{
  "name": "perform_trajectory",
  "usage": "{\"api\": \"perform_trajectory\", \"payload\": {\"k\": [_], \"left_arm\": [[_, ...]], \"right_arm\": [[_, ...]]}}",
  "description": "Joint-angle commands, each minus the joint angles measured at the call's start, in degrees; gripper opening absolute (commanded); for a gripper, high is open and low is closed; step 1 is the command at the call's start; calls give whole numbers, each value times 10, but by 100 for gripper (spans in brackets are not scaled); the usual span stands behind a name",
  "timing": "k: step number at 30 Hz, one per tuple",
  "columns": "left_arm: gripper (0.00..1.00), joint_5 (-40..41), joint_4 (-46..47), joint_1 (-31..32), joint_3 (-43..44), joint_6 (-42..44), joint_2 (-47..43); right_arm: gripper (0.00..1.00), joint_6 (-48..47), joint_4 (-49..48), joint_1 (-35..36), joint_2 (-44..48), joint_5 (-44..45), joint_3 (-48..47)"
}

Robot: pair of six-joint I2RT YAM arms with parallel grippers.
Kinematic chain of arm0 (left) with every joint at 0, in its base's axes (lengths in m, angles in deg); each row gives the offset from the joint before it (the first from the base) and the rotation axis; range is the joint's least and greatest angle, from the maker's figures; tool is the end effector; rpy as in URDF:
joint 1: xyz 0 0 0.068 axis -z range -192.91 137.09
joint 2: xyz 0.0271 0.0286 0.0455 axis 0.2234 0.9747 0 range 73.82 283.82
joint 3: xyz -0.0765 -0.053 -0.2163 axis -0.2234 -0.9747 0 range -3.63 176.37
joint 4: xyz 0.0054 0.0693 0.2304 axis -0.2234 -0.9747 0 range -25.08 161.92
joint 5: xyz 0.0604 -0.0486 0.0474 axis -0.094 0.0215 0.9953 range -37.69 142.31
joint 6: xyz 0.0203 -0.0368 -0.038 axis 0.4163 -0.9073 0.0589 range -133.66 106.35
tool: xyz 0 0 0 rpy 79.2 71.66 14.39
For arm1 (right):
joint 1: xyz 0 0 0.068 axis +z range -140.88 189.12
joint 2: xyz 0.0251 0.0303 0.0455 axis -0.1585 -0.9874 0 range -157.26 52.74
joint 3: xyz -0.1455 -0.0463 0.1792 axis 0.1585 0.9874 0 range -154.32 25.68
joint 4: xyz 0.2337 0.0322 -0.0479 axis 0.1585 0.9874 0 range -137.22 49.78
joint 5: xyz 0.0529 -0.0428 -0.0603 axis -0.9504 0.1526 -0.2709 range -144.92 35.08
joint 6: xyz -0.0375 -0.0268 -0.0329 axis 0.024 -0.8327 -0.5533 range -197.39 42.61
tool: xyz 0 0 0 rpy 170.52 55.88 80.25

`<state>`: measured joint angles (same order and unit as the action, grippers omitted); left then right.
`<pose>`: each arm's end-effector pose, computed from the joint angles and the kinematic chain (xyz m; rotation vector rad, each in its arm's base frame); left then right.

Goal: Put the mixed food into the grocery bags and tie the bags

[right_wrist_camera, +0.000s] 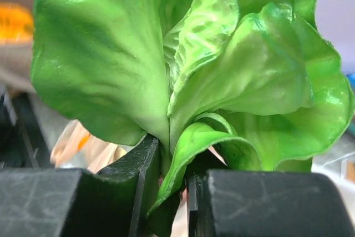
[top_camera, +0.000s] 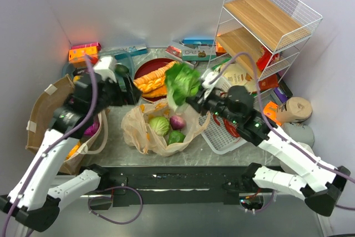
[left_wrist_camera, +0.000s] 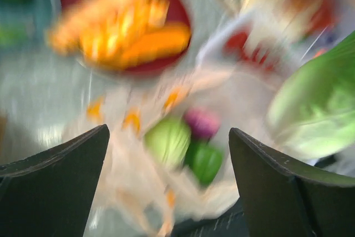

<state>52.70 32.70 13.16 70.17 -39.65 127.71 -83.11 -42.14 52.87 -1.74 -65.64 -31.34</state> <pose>0.1649 -0.0803 0.3901 -0.0035 1.9547 -0.6024 0.1551 0.1588 0.3616 -0.8242 1.4353 0.6601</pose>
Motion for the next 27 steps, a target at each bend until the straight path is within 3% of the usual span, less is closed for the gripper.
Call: {"api": "perform_trajectory", "payload": {"k": [1,5,11,16,27], "left_arm": [[93,-87,-101,6,-80,19,-15],[92,-202,-123,7,-136,-11,-52],[97,-217,-167,7,-216,-29,-49],[99,-314,-98,7,-309,-68,-70],[96,-246,-52,7,-380,-92,-68]], "right_arm": [[0,-28,84,46,-27,31,-10],[0,-14,107,73,-52,40,-3],[0,-10,125,101,-70,46,-4],[0,-26,124,121,-77,61,12],[0,-44,114,148,-119,92,14]]}}
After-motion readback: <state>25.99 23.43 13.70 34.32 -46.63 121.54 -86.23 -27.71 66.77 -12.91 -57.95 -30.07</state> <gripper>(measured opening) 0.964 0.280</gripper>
